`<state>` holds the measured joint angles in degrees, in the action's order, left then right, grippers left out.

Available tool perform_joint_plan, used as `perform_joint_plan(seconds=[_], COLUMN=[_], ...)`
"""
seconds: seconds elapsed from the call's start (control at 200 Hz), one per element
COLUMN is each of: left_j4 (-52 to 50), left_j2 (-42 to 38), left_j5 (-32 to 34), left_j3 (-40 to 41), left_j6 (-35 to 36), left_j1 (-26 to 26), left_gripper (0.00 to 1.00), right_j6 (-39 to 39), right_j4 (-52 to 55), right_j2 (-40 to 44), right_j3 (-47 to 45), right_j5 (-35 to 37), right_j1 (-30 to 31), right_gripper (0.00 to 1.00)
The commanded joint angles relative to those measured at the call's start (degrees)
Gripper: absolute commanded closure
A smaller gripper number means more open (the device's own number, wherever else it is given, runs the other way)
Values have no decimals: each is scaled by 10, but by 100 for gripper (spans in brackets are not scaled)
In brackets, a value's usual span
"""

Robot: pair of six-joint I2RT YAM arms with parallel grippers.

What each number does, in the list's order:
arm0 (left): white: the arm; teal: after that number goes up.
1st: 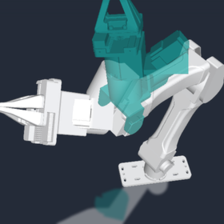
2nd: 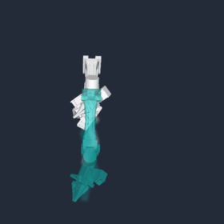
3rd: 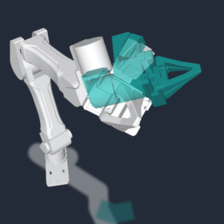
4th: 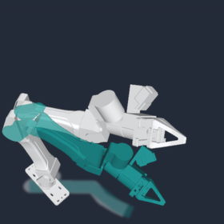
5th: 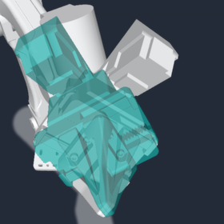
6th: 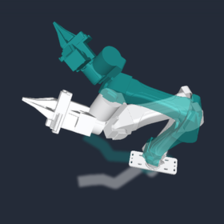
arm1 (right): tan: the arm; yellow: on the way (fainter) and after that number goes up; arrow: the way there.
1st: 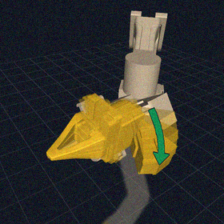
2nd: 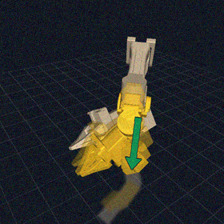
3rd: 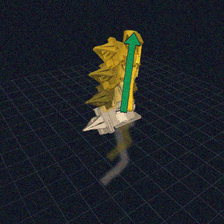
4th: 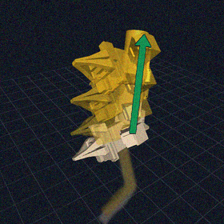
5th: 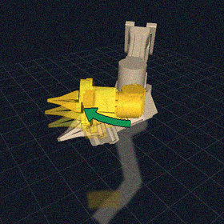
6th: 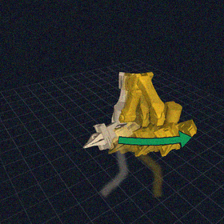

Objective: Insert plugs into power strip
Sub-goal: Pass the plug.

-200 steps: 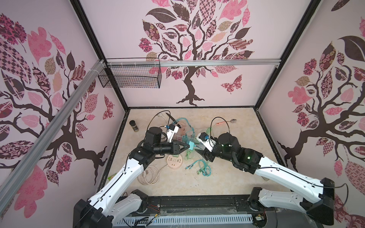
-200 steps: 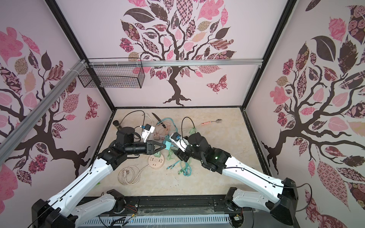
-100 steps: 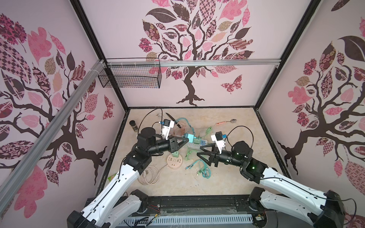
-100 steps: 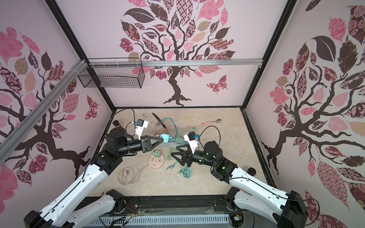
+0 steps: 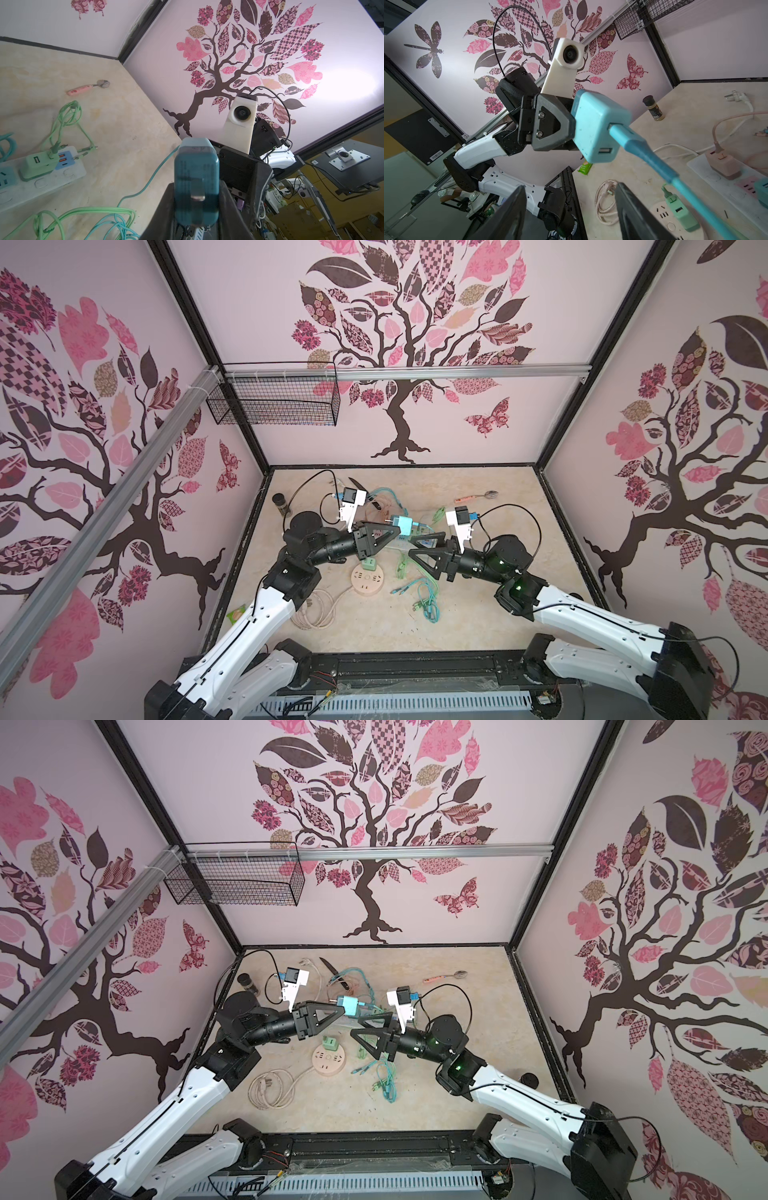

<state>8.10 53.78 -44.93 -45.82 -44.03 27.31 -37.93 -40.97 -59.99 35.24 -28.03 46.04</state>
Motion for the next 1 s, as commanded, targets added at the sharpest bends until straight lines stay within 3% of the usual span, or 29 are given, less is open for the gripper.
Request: perform_joint_plan(seconds=[0.0, 0.25, 0.74, 0.995], left_j4=[59, 111, 164, 184], left_j2=[-11, -14, -22, -18], left_j5=[-12, -21, -29, -34], left_j3=[18, 36, 53, 51], left_j6=[-11, -37, -58, -58], left_j1=[0, 1, 7, 15], left_gripper=[100, 100, 100, 100], right_j6=[-19, -31, -78, -95], right_j4=[-48, -84, -156, -172], right_j2=[-10, -24, -74, -90], right_j3=[26, 38, 65, 75], right_j5=[14, 41, 28, 29], right_j1=[0, -3, -11, -13], right_gripper=[31, 33, 45, 46])
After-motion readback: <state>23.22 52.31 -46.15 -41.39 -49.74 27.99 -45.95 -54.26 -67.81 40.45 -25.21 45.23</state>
